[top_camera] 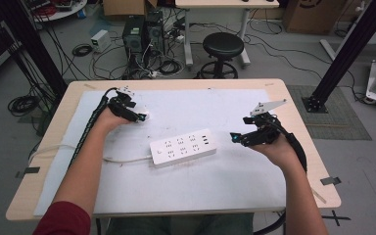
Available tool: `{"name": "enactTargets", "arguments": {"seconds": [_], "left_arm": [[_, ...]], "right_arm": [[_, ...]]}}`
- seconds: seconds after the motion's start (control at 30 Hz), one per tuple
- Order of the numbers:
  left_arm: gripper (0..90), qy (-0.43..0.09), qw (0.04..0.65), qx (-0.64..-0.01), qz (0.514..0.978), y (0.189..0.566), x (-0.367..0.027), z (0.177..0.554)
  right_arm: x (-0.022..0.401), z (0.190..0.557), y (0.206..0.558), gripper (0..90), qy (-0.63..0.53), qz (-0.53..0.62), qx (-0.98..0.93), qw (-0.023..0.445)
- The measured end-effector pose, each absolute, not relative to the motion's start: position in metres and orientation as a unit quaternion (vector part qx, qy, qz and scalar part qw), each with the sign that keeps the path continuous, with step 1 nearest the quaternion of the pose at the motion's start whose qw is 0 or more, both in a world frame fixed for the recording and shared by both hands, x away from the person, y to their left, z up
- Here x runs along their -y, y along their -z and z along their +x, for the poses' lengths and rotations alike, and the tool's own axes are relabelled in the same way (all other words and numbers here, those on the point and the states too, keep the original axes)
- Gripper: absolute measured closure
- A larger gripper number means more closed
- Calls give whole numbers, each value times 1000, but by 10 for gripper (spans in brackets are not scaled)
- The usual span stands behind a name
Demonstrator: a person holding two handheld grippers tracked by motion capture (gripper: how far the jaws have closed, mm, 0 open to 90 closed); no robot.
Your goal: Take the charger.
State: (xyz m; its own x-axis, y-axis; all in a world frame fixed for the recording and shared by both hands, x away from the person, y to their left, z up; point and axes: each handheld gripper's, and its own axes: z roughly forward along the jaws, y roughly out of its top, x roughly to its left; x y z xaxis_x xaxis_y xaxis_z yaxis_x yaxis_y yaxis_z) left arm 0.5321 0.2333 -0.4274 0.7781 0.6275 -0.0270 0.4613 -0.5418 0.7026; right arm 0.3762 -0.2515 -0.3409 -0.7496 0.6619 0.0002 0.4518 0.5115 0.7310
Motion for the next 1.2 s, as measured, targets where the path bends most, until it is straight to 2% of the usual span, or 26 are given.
{"name": "enactTargets", "arguments": {"seconds": [0.6,0.77,0.8,0.9,1.2], "left_arm": [[171,-102,341,-320,878,441,-227,539],[213,-107,338,-318,879,440,-229,539],[259,-107,337,-312,882,439,-229,539],[305,-107,338,-308,883,438,-229,538],[330,-108,339,-307,883,438,-229,538]], "right_arm": [[252,379,342,189,-372,328,-857,138],[252,379,342,189,-372,328,-857,138],[252,380,342,189,-371,328,-858,138],[252,380,342,189,-371,328,-858,138],[253,379,342,189,-372,330,-857,138]]}}
